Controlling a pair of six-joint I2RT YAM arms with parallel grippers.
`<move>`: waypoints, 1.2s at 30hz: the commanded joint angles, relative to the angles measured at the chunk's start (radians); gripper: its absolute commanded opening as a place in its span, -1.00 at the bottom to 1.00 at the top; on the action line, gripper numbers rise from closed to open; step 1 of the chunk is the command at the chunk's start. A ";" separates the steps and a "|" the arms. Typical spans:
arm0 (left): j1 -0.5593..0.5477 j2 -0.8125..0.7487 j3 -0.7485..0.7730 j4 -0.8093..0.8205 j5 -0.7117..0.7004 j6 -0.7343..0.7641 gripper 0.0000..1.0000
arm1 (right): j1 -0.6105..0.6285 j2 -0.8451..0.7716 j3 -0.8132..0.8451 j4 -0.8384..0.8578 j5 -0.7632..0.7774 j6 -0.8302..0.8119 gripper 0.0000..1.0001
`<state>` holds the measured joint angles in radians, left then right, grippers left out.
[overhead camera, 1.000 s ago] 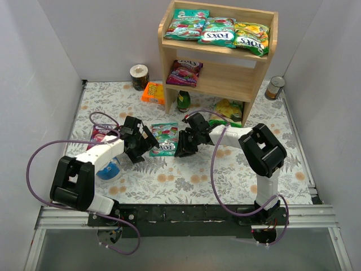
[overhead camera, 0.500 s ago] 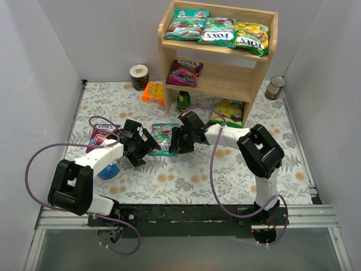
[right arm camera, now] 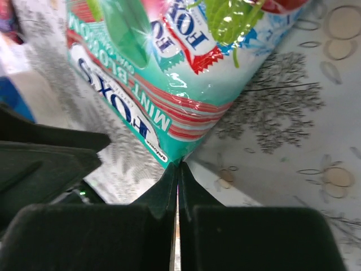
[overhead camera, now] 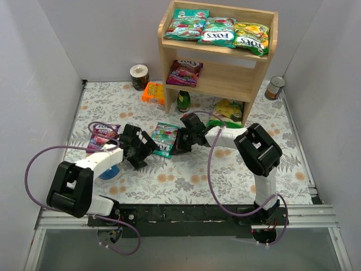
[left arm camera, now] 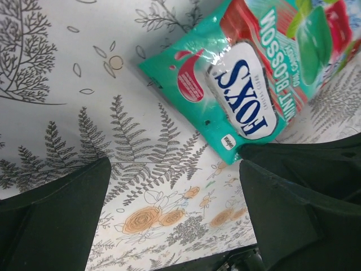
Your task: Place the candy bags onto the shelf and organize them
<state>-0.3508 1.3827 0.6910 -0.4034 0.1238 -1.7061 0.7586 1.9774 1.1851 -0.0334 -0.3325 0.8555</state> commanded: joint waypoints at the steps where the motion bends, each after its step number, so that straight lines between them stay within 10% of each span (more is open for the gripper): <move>1: -0.005 -0.073 -0.045 0.101 0.008 -0.010 0.96 | -0.001 -0.077 0.007 0.128 -0.097 0.216 -0.97; 23: -0.007 -0.036 -0.002 0.302 -0.061 0.025 0.92 | 0.011 -0.167 -0.105 0.273 -0.249 0.557 -0.97; 32: -0.007 -0.014 0.025 0.328 0.022 0.049 -0.20 | 0.018 -0.157 -0.078 0.225 -0.225 0.545 -0.95; 36: -0.007 -0.011 0.053 0.302 0.045 0.054 -0.55 | 0.019 -0.198 -0.094 0.132 -0.163 0.481 -0.29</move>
<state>-0.3534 1.3720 0.6865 -0.0914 0.1299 -1.6722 0.7692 1.8557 1.0809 0.1642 -0.5434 1.4017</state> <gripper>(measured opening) 0.336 0.225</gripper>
